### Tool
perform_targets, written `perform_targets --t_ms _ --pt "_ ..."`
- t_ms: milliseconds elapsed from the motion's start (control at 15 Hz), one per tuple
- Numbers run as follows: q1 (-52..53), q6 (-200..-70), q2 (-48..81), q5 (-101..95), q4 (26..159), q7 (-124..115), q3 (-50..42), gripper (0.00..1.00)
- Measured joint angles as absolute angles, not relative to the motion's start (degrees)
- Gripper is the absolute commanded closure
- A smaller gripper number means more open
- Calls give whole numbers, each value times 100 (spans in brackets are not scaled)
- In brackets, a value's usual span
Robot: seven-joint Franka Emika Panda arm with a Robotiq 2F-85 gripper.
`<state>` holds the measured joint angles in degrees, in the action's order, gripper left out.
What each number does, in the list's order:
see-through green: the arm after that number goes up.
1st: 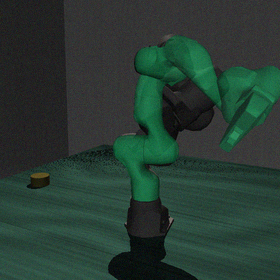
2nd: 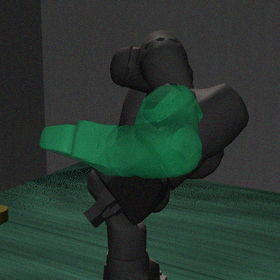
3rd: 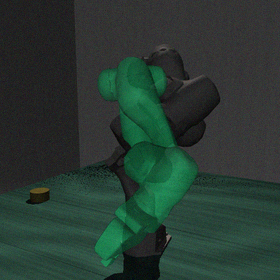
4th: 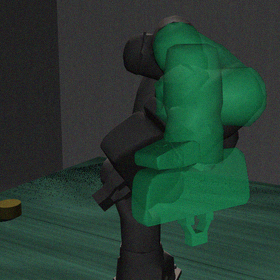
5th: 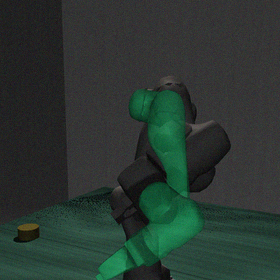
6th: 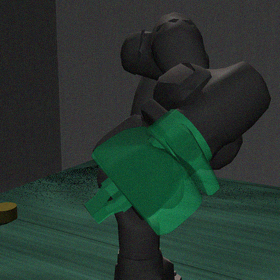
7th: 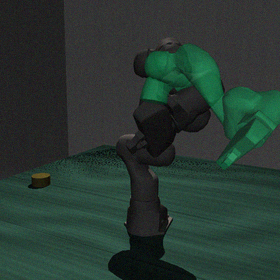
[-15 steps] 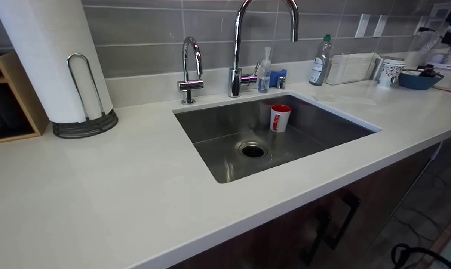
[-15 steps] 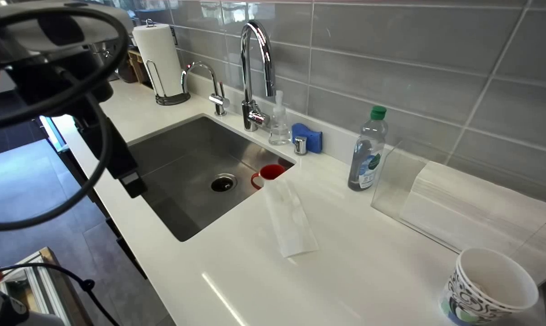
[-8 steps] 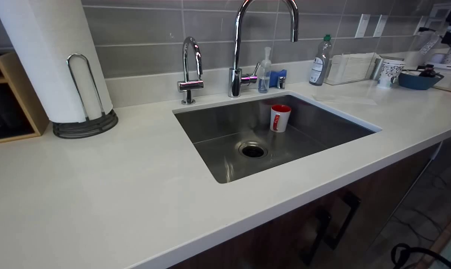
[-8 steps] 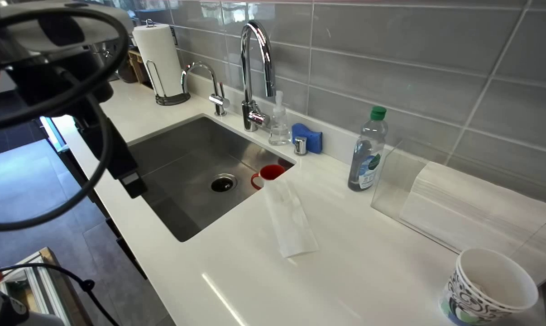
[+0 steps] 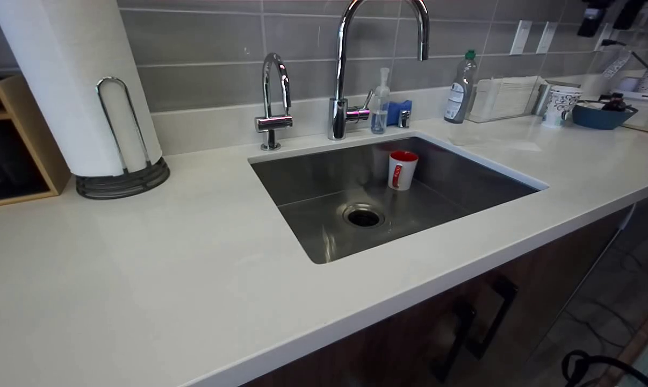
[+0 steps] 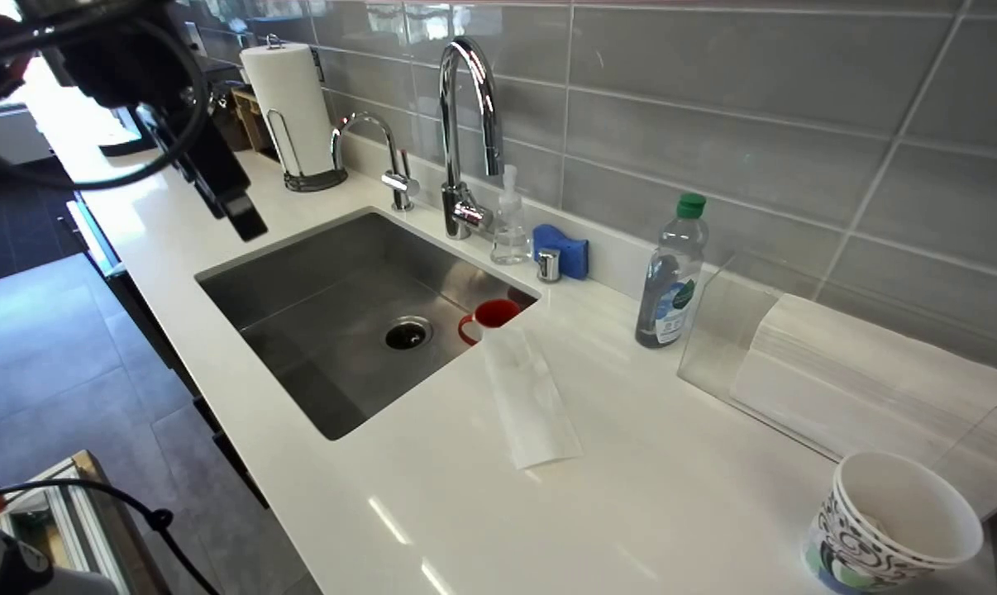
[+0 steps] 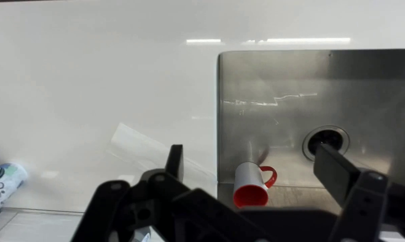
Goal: Open the tap
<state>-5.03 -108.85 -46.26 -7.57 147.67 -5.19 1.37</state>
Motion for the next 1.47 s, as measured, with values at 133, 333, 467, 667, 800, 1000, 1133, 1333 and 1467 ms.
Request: perform_targets --t_ms 133,333,467,667,800,1000,1133,1333,1467 --pt "-365 -11056 -4224 -553 14405 -1100 479 0" --pt "-345 -11981 -3626 -542 14070 -1810 901 0" --pt "-381 -12543 -3235 -634 13915 -2250 1146 0" --pt "-452 -13235 -2647 -943 13710 -2743 1415 0" --pt "-546 -13678 -2233 -1248 13569 -3058 1528 0" --pt "-701 -14176 -1546 -1705 13285 -3566 1599 0" --pt "-696 -14340 -1077 -1863 13037 -3794 1596 0" --pt "-664 -14357 -657 -1936 12755 -3900 1596 0" --pt "-663 -14357 -619 -1937 12704 -3901 1596 0"
